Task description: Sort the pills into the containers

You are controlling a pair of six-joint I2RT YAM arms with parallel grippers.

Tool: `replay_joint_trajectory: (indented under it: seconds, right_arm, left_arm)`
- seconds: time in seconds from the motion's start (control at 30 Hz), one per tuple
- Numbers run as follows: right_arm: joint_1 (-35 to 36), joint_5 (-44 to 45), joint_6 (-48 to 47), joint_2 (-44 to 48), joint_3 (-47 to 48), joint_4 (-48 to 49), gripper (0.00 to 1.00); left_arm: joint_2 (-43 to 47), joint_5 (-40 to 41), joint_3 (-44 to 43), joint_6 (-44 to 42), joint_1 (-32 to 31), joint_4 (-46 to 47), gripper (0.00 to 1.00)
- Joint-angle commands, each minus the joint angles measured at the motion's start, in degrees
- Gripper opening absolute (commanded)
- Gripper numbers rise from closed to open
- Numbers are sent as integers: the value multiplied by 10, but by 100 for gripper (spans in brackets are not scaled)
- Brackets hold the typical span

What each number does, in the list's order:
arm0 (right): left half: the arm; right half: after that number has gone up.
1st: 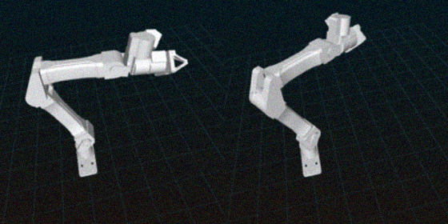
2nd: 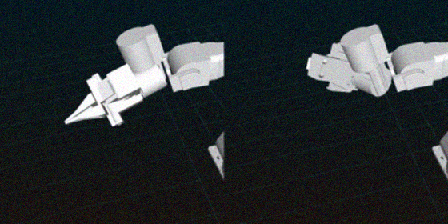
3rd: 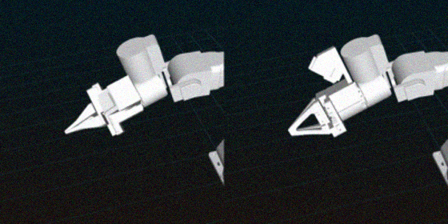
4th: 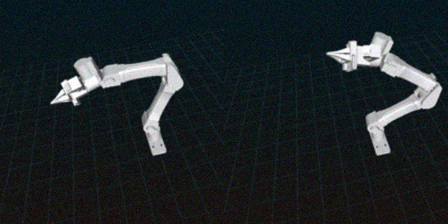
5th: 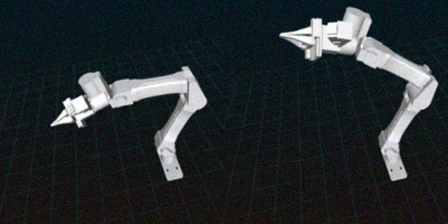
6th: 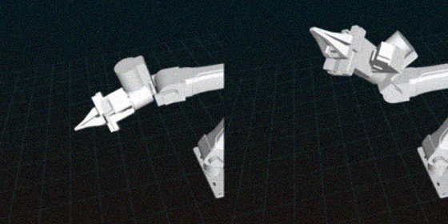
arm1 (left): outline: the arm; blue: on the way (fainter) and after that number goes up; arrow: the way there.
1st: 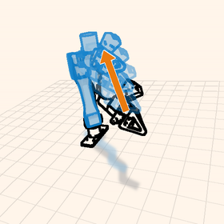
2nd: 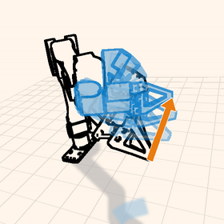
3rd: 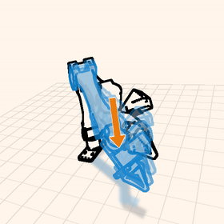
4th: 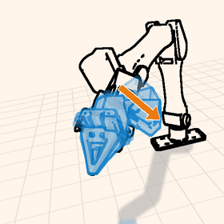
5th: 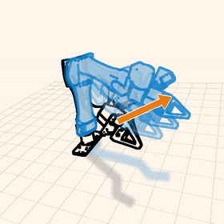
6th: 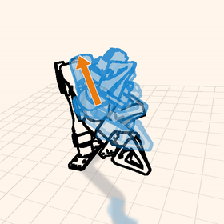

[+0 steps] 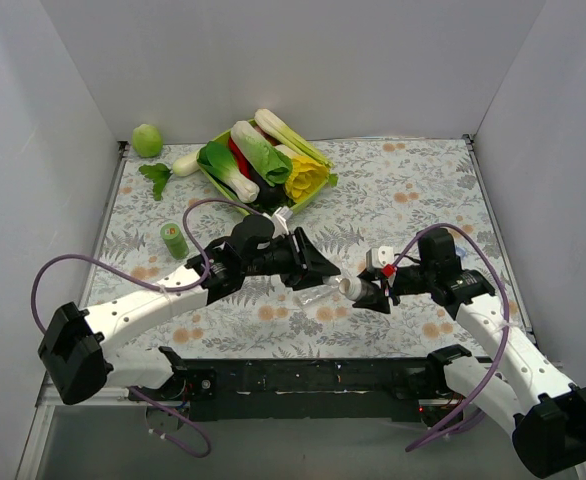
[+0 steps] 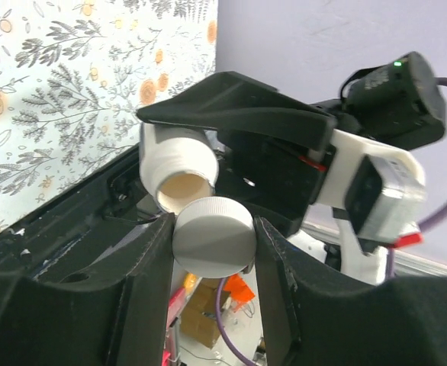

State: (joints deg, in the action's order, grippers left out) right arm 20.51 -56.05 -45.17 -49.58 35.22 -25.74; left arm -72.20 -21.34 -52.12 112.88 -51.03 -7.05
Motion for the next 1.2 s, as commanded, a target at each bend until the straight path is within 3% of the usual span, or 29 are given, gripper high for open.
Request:
replay_joint_trajectory:
  seconds: [0.0,0.1,0.13,0.27,0.4,0.53,0.6,0.63,0.73,0.8,0.87,0.97,1.03,1.1,1.17]
  right_arm:
    - [-1,7,-1,4,-3,-1,7]
    - [-2,11,0,8,-2,0,7]
    - [-1,12,1,10,-2,1,7]
    - [-1,26,15,16,0,12,7]
    - [-1,41,36,12,17,24,8]
    - [-1,60,68,-3,86,10,8]
    - [-3,68,75,-18,123,-21,8]
    - [-3,78,79,-24,141,-29,8]
    - [-24,93,126,-29,199,-22,8]
    - [-49,96,182,-15,218,26,8]
    - [-79,92,225,-4,232,59,8]
    - [-133,74,343,-3,262,147,8]
    - [-173,61,450,-6,282,240,8]
    - [-257,68,549,-15,292,321,7]
    - [-359,57,738,-47,312,459,6]
  left_arm:
    - [49,-24,13,46,18,15,0]
    - [78,2,22,-52,39,-43,0]
    - [86,76,23,-133,44,-126,0]
    - [109,263,95,-193,84,-282,0]
    - [144,261,178,-192,166,-272,2]
    - [125,267,191,-195,203,-256,8]
    - [102,280,189,-194,210,-257,17]
    - [95,285,188,-190,212,-262,27]
    - [90,285,190,-185,216,-263,30]
    - [108,281,192,-179,217,-264,41]
    - [125,282,192,-176,217,-270,60]
    - [152,274,187,-175,218,-280,75]
    - [169,264,181,-183,218,-286,83]
    - [181,258,168,-194,218,-294,89]
    - [198,252,156,-209,218,-308,90]
